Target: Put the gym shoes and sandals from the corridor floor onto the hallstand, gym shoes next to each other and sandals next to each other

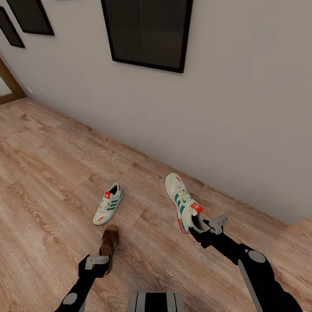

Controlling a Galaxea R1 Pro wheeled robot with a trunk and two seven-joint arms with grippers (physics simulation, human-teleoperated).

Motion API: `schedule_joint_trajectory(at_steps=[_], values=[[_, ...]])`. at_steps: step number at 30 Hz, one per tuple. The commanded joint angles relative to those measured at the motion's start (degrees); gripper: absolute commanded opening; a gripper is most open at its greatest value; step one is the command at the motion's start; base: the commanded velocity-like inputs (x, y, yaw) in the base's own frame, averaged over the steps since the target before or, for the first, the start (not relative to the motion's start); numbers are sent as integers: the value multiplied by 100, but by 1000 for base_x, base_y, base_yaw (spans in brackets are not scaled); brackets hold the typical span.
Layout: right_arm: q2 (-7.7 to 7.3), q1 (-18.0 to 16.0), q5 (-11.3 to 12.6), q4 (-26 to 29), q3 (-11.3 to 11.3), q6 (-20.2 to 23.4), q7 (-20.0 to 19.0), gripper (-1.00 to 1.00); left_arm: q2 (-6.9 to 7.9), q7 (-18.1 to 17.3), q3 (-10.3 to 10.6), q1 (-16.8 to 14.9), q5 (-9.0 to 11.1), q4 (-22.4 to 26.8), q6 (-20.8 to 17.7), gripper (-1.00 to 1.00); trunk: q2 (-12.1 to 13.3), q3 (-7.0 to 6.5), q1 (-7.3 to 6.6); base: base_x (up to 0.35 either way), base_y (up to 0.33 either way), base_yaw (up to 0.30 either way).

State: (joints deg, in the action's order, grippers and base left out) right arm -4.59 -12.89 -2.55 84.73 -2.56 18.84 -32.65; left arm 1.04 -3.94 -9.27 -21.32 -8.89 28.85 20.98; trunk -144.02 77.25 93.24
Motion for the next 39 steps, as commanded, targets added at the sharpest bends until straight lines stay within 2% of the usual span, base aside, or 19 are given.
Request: schedule_joint_trajectory(at_steps=[1, 5, 9, 13, 26, 39], values=[[1, -3, -17, 8, -10, 30, -36, -100, -6, -50, -45, -4, -48, -2, 21, 100, -3, 36, 1, 0, 0, 0], [3, -3, -17, 8, -9, 28, -36, -100, -27, -53, -41, -7, -38, 6, 20, 100, -9, 161, 11, 0, 0, 0], [2, -3, -17, 8, -8, 31, -39, -100, -133, -59, -33, -11, -43, 31, 20, 100, -14, 286, 22, 0, 0, 0], [2, -3, -17, 8, -8, 32, -35, -100, -219, -100, -34, -18, -43, 66, 14, 100, -14, 312, 22, 0, 0, 0], [2, -3, -17, 8, -7, 26, -36, -100, -248, -97, -45, -27, -18, 98, 5, 100, -14, 326, 22, 0, 0, 0], [4, -3, -17, 8, -7, 23, -39, -100, -231, -64, -98, -21, 1, 87, 2, 100, -31, 707, 55, 0, 0, 0]])
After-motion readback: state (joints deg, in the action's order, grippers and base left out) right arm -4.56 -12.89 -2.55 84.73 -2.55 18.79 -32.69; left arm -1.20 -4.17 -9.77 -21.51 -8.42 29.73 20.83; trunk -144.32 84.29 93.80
